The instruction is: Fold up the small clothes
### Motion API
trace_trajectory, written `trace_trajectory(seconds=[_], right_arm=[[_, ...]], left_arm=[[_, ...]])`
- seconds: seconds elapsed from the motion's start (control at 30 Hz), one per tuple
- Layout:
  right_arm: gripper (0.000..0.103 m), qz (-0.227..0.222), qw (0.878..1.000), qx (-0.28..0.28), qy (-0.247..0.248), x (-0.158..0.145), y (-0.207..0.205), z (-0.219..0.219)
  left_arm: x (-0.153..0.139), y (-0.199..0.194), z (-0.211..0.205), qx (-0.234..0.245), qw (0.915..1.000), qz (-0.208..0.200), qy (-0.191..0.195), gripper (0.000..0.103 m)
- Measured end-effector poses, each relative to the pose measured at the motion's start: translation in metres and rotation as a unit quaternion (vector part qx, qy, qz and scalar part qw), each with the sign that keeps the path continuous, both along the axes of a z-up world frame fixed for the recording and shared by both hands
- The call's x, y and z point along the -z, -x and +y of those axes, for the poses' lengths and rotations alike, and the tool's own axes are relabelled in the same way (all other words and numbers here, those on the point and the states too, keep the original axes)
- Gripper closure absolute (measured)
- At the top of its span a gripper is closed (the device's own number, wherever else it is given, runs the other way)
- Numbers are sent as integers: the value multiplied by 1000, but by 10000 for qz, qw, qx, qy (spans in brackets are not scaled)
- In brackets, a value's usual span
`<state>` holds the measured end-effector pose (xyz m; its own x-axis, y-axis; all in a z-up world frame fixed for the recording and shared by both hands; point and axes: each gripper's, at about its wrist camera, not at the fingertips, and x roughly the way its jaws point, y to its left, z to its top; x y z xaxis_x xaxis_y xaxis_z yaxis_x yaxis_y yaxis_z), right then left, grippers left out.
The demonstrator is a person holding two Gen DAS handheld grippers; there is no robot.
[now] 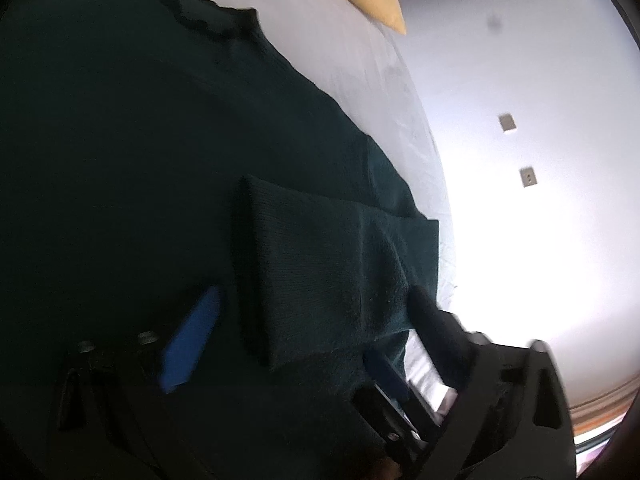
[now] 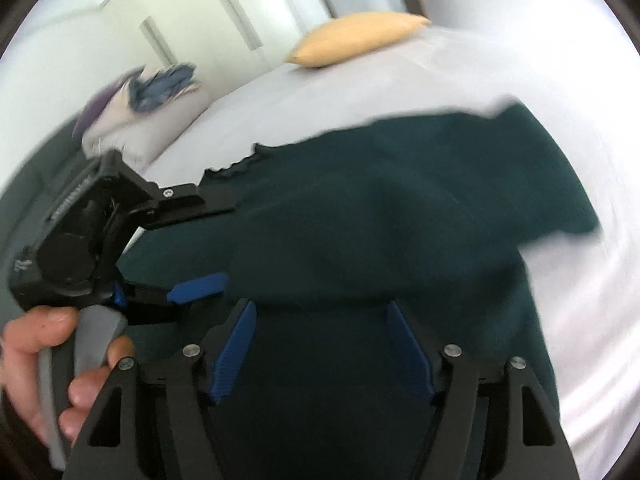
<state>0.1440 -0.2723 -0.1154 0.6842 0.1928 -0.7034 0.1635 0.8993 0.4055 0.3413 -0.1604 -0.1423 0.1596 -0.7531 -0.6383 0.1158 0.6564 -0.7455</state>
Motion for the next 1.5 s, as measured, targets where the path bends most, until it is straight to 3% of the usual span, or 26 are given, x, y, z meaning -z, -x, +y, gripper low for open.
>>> trace_trajectory(seconds=[0.2,0.3,0.57,0.7,1.0,1.17,1.37,1.5], right_arm=[[32,-305,9967,214,-727,2,29,-24],[32,-339,9945,302,-943,2,31,-33],[30,-568,9848,657,-1505,-11,18,-58],[26,-600,9673,885,-2298,-8,2,-74],[23,-702,9342,1213,-3282,0,-27,-82],[22,-717,9293,1184,-3425,-7,-24,-87],[21,-231,9336,1292,-3335,11,-41,-77],[21,-14,9227,1279,-3636,26,-51,-74]], left_arm=[[-6,7,-22,29,9985,-131,-533,77],[-13,15,-15,-12,9987,-246,-455,96],[-72,12,36,-479,9914,-1100,-519,96],[-86,10,72,-749,9871,-1271,-624,96],[-69,-8,145,-1399,9816,-1071,-740,96],[-53,-6,181,-1589,9795,-986,-748,96],[-34,6,183,-1441,9818,-935,-806,96],[-27,9,178,-1394,9829,-879,-821,96]])
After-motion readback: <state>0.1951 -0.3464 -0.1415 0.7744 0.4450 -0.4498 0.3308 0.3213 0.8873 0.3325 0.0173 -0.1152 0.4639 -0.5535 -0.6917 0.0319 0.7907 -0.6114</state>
